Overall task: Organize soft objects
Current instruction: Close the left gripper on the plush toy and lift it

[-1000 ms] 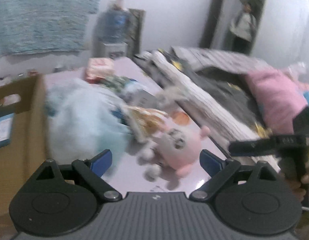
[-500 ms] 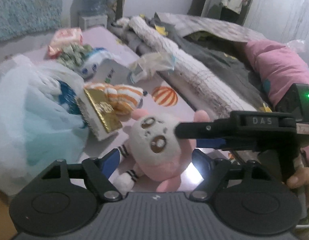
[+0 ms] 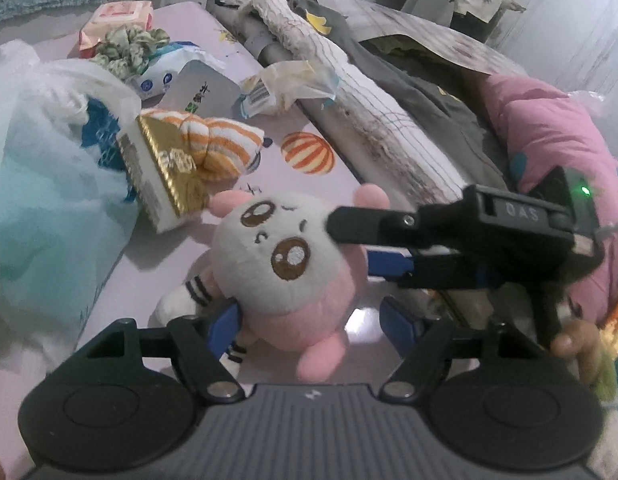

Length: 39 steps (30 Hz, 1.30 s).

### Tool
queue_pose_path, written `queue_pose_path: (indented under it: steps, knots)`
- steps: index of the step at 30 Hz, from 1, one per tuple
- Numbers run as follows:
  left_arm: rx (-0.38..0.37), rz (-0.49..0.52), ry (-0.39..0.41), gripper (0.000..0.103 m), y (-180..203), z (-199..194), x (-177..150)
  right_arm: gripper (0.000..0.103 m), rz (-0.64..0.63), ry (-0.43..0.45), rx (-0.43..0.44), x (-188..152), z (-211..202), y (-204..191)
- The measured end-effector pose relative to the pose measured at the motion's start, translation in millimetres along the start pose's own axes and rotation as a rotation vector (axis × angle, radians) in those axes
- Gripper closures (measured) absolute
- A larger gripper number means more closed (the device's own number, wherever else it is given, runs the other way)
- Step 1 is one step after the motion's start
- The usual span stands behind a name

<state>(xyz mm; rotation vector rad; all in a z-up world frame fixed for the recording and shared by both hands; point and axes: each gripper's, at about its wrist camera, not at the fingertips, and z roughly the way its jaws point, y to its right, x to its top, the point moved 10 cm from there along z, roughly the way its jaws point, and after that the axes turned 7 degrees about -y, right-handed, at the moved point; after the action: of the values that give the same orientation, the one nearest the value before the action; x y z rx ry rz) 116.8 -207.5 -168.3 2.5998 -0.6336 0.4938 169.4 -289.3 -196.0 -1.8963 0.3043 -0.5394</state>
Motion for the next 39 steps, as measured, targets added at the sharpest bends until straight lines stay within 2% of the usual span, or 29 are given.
queue_pose_path:
  steps: [3, 6, 11, 14, 17, 23, 26, 28, 32, 39]
  knots:
    - [-0.034, -0.008, -0.021, 0.025, 6, -11, -16, 0.045, -0.033, -0.064, 0.021, -6, 5, -8]
    - [-0.102, -0.002, -0.043, 0.028, 14, -17, -31, 0.044, -0.076, -0.083, -0.023, -8, 7, -11]
    - [-0.013, 0.063, 0.057, 0.027, 14, -35, -29, 0.042, -0.118, -0.012, -0.105, -4, -3, -13]
    - [0.023, 0.08, 0.098, 0.024, 10, -41, -22, 0.042, -0.115, 0.028, -0.141, -2, -15, -10]
    - [0.06, 0.099, 0.115, 0.019, 4, -39, -14, 0.04, -0.095, 0.05, -0.129, -4, -25, -6]
    - [0.041, 0.099, 0.045, 0.018, -3, -11, -9, 0.035, -0.072, 0.038, -0.11, -16, -28, -1]
    - [0.023, 0.081, 0.04, 0.013, -6, -1, -6, 0.035, -0.057, 0.02, -0.1, -19, -21, 2]
    - [0.008, 0.065, 0.039, 0.013, -7, 3, -4, 0.036, -0.045, 0.01, -0.091, -19, -15, 3]
    - [-0.004, 0.053, 0.034, 0.012, -9, 5, -1, 0.045, -0.016, 0.009, -0.044, -16, -9, 4]
    - [-0.036, 0.02, 0.003, 0.009, -12, 5, 3, 0.046, -0.005, 0.003, -0.028, -13, -7, 5]
